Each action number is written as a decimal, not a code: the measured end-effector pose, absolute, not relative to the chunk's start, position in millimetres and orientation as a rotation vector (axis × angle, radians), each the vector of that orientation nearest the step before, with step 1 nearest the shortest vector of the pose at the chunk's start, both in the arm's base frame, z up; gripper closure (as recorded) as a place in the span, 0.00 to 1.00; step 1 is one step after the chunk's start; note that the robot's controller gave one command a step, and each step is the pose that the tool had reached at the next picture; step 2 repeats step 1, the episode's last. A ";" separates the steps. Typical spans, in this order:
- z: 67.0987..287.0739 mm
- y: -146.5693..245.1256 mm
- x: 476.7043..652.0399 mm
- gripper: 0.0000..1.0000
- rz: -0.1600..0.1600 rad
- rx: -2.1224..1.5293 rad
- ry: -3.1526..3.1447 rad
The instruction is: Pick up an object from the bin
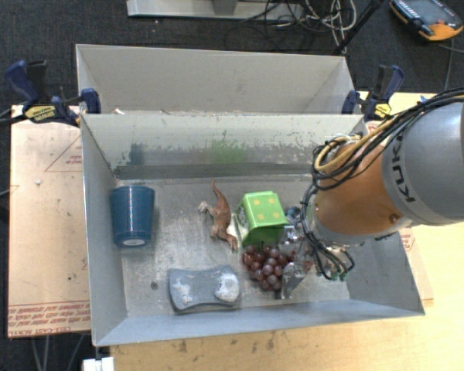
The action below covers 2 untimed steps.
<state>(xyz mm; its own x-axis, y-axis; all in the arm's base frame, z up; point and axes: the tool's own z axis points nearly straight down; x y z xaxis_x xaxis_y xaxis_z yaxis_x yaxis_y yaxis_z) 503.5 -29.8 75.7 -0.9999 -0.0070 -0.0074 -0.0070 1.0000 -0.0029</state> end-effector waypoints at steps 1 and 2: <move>202.7 -45.9 495.7 1.00 0.000 -0.110 3.138; 202.7 -45.9 495.7 1.00 0.000 -0.110 3.138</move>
Offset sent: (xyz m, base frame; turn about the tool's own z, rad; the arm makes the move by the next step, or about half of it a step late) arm 0.0000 0.0000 0.0000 0.0000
